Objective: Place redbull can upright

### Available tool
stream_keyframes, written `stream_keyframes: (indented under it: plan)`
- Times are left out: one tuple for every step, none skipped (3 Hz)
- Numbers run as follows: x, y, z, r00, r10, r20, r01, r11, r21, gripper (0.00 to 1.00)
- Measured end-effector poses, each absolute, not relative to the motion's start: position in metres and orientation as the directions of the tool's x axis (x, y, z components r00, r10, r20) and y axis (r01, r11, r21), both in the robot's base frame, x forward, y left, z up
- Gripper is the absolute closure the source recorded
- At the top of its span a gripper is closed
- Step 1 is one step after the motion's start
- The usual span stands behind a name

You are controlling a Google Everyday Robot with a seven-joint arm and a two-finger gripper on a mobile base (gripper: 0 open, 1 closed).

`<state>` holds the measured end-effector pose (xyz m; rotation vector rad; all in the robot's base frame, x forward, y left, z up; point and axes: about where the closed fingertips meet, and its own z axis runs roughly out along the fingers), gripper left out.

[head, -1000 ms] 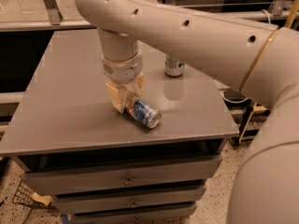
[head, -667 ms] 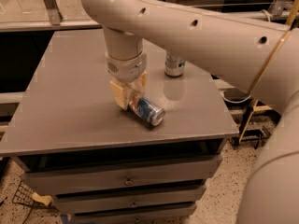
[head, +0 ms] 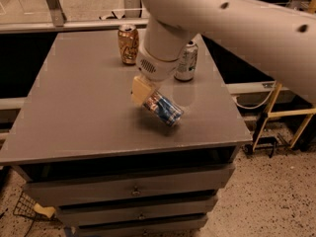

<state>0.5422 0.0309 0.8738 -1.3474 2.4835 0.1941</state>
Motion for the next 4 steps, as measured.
stream_keyframes:
  plan:
    - [0.555,0.034,0.897,-0.437,-0.701,-0.564,-0.862,0.506,0.038,1.00]
    - [0.582,0.047,0.935,-0.324,-0.449,-0.833,-0.890,0.443,0.108,1.00]
    - [0.587,0.036,0.955,-0.224,-0.293,-0.930,-0.914,0.393,0.097,1.00]
    - [0.579,0.033,0.964,-0.068,-0.236,-0.969,-0.933,0.358,-0.022,1.00]
